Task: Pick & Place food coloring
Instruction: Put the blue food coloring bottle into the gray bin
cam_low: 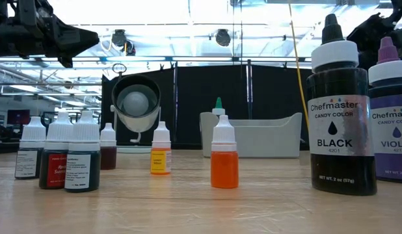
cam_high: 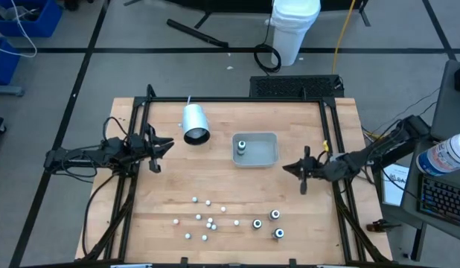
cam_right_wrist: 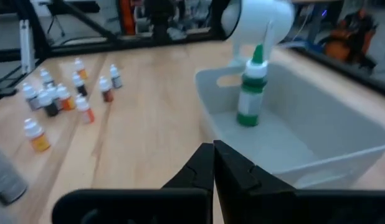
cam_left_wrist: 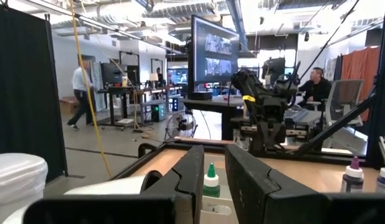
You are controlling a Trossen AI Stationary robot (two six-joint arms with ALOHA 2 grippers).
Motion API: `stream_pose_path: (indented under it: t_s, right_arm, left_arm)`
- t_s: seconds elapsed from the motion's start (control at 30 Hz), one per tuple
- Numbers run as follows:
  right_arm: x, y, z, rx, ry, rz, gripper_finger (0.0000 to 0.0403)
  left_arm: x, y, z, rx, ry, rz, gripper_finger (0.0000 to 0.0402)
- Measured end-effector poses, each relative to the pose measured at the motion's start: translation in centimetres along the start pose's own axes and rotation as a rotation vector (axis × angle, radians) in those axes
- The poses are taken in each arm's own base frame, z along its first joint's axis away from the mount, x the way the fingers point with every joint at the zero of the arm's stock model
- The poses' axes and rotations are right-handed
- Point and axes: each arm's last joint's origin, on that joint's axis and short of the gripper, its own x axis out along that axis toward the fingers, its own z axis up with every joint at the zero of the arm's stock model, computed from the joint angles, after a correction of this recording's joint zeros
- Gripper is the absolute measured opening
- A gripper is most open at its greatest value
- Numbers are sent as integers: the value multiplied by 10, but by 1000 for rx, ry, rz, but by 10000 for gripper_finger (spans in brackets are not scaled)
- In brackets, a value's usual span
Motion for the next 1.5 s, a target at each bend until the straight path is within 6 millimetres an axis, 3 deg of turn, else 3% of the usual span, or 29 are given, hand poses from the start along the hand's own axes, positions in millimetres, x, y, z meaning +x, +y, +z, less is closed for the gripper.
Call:
stream_pose_path:
  t_s: [0.57, 0.8, 0.93, 1.2, 1.4, 1.5]
  right_arm:
    - [0, -2, 6, 6, -107, -1, 1]
    - [0, 1, 12, -53, -146, 65, 20]
    - [-2, 19, 56, -105, -171, 205, 50]
    - [0, 59, 126, -182, 34, 186, 102]
    - [-1, 95, 146, -186, 130, 197, 135]
    - [-7, 109, 143, -208, 151, 150, 149]
  left_arm:
    - [0, 0, 0, 6, 0, 0, 72]
    - [0, 0, 0, 6, 0, 1, 72]
    - [0, 0, 0, 7, 0, 1, 72]
    - [0, 0, 0, 3, 1, 1, 72]
    - [0, 0, -1, -3, 8, -1, 72]
    - [0, 0, -1, -16, 15, -2, 72]
